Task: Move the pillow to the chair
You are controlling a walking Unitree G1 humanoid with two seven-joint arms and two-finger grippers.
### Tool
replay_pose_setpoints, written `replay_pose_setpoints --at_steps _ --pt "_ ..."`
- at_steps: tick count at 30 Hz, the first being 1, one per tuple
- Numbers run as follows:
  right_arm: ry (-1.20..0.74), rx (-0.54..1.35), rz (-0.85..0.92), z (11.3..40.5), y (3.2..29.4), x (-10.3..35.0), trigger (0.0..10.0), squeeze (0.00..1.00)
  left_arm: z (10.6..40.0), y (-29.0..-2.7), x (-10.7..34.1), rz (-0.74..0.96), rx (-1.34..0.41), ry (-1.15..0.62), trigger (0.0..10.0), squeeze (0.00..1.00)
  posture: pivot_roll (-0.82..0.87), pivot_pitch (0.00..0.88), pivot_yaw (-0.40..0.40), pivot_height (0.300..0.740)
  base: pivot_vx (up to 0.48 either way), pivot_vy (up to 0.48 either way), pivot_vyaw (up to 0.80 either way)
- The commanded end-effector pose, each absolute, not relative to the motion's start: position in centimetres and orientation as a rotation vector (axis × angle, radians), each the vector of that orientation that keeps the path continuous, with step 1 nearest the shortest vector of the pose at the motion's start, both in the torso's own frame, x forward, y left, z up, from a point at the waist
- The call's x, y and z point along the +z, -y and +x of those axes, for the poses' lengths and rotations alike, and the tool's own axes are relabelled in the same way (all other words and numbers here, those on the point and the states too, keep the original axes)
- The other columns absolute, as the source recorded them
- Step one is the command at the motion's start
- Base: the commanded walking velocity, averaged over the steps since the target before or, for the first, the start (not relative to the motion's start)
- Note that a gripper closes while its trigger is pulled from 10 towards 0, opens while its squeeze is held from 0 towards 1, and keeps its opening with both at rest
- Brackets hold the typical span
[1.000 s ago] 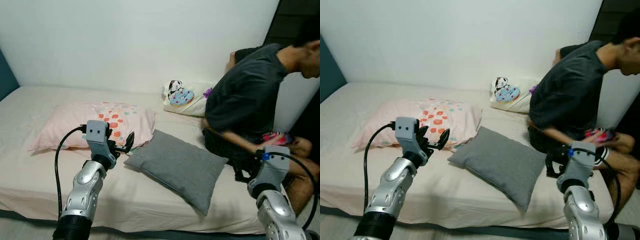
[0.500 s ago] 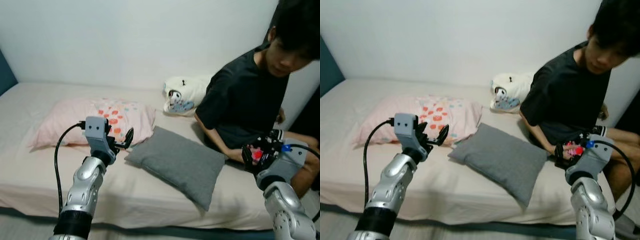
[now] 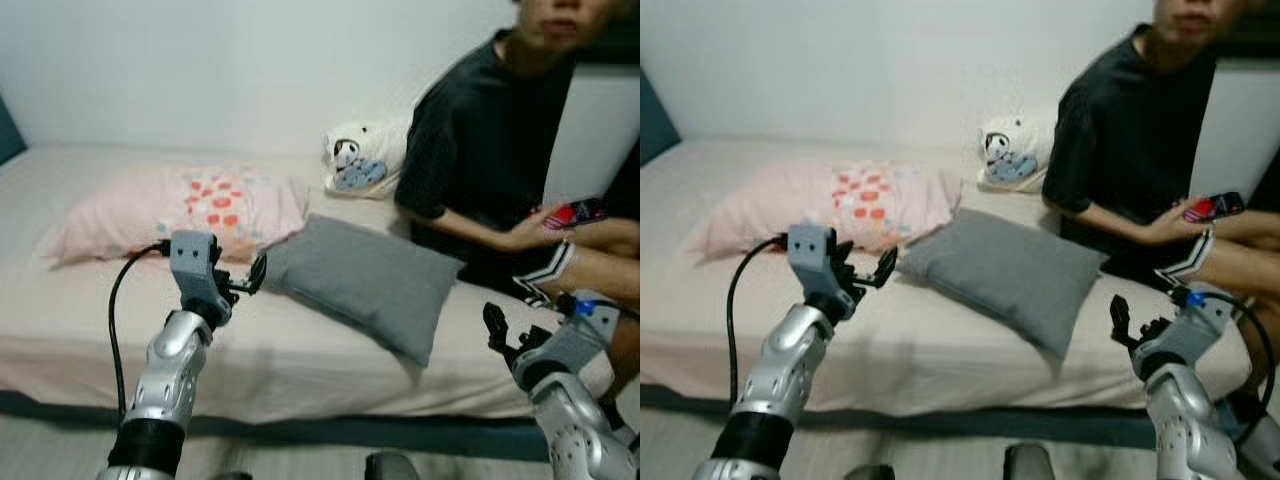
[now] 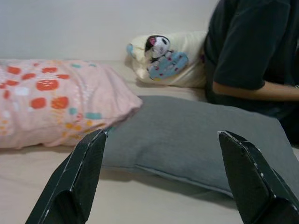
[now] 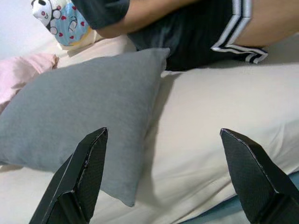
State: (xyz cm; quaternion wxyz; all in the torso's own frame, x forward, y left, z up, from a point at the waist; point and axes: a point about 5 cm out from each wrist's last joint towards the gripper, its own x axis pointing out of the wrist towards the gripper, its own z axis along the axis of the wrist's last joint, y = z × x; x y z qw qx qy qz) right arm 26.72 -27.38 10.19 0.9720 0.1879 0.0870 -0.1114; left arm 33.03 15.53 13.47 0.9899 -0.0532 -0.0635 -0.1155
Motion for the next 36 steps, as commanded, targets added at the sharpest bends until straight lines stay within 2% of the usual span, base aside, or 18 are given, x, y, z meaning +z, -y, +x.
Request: replay_pose_setpoints --at_steps 1,9,25,27,30,32,36 --pt "-0.15 -0.18 0.376 27.5 26.8 10.7 10.0 0.0 33.0 -15.7 13.5 -0.084 -0.231 0.131 10.0 0.0 -0.14 0.0 0.008 0.55 0.0 0.0 0.0" --pt "-0.123 -0.12 0.4 28.5 25.9 11.1 10.0 0.0 32.9 -15.8 13.4 -0.077 -0.23 0.127 10.0 0.0 -0.12 0.013 0.014 0.525 0.0 0.0 0.0" --pt "-0.112 0.069 0.642 28.8 24.9 10.2 10.0 0.0 31.9 -17.6 13.7 -0.04 -0.2 0.122 10.0 0.0 -0.09 0.098 0.031 0.47 0.0 0.0 0.0" --pt "-0.114 0.078 0.705 28.8 24.9 9.7 10.0 0.0 31.7 -18.1 14.0 -0.03 -0.195 0.123 10.0 0.0 -0.08 0.124 0.028 0.465 0.0 0.0 0.0" --pt "-0.122 0.07 0.723 28.8 25.0 9.4 10.0 0.0 31.6 -18.3 14.0 -0.027 -0.193 0.123 10.0 0.0 -0.08 0.124 0.028 0.465 0.0 0.0 0.0" --pt "-0.136 0.035 0.749 28.7 25.3 8.8 10.0 0.0 30.9 -19.0 14.2 -0.012 -0.187 0.117 10.0 0.0 -0.06 0.17 0.04 0.465 0.0 0.0 0.0" --pt "-0.141 -0.001 0.769 28.6 25.7 8.3 10.0 0.0 30.3 -19.7 14.2 0.006 -0.182 0.101 10.0 0.0 -0.05 0.188 0.049 0.465 0.0 0.0 0.0"
